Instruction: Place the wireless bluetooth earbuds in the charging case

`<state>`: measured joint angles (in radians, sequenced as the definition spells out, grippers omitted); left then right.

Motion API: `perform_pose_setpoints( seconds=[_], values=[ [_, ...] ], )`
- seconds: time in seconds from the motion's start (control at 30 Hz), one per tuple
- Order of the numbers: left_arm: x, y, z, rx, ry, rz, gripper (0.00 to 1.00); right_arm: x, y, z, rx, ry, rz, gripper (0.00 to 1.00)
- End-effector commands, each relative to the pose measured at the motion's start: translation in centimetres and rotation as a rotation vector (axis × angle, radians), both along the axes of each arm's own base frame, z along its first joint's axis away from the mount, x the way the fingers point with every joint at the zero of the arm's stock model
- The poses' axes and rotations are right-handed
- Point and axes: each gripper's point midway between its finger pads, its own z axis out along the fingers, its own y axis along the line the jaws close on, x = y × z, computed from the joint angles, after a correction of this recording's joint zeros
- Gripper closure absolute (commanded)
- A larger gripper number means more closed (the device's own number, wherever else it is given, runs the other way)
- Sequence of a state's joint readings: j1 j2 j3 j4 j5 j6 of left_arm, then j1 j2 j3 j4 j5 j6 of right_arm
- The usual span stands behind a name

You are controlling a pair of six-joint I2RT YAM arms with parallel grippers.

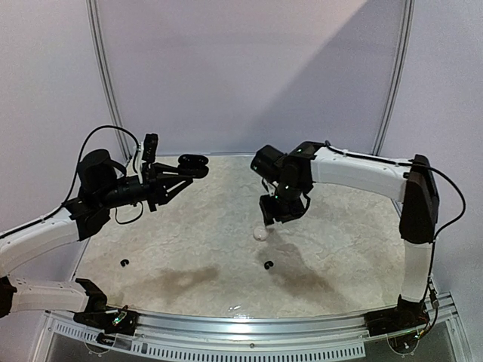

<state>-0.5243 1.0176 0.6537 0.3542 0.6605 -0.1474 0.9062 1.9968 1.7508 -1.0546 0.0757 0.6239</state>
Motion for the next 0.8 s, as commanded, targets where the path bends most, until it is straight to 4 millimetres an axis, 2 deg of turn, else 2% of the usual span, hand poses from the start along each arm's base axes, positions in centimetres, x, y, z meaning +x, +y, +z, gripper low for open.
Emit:
perform_pose_setpoints(
  seconds=[0.0, 0.1, 0.23, 0.47, 0.63, 0.77],
  values=[
    [-0.1, 0.4, -0.2, -0.001, -0.006, 0.016, 1.00, -4.6, -0.8, -3.2, -0.122, 0.218, 0.064, 0.50],
    [0.0, 0.4, -0.2, 0.000, -0.007, 0.018, 1.00, -6.1, 0.3, -4.5, -0.111, 0.277, 0.106, 0.52],
    [0.1, 0.3, -0.3, 0.000, -0.006, 0.018, 1.00, -7.1, 1.6, -6.1, -0.084, 0.330, 0.126, 0.56],
    [0.1, 0.3, -0.3, 0.001, -0.003, 0.016, 1.00, -6.9, 2.0, -7.8, -0.101, 0.347, 0.127, 0.65],
    [0.2, 0.4, -0.2, 0.000, -0.004, 0.020, 1.00, -6.9, 1.4, -8.9, -0.143, 0.352, 0.131, 0.69],
    [0.2, 0.4, -0.3, 0.002, -0.003, 0.021, 1.00, -6.6, 1.4, -9.1, -0.149, 0.340, 0.127, 0.73]
  ],
)
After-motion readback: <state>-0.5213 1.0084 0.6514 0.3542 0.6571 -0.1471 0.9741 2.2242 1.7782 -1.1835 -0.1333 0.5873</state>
